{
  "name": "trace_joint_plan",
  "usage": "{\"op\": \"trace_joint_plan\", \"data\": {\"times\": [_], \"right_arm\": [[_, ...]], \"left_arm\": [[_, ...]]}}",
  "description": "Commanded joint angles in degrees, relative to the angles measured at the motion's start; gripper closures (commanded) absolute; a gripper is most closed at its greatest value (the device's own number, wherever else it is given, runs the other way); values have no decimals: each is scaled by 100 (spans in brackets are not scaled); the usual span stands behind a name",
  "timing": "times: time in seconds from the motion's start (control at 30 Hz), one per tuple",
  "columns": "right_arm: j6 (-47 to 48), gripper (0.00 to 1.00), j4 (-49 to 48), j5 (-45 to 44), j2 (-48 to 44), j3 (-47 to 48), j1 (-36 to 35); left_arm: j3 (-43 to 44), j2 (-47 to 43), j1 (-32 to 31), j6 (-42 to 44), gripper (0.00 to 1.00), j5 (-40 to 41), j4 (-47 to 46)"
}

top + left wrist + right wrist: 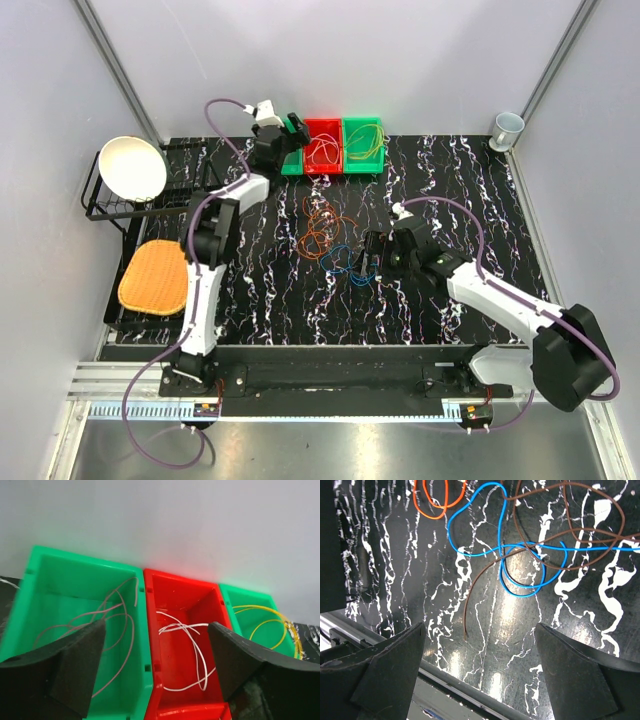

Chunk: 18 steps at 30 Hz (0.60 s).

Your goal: Untangle the cables

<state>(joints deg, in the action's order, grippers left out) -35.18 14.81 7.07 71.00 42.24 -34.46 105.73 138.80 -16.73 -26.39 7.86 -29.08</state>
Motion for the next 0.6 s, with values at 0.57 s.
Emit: {"op": "trace_joint_plan", "data": {"times": [0.57], "right_arm": [[152,6,330,-65,-543,162,-17]], "left_arm": [[-3909,-4247,469,-814,1,-328,910]]}}
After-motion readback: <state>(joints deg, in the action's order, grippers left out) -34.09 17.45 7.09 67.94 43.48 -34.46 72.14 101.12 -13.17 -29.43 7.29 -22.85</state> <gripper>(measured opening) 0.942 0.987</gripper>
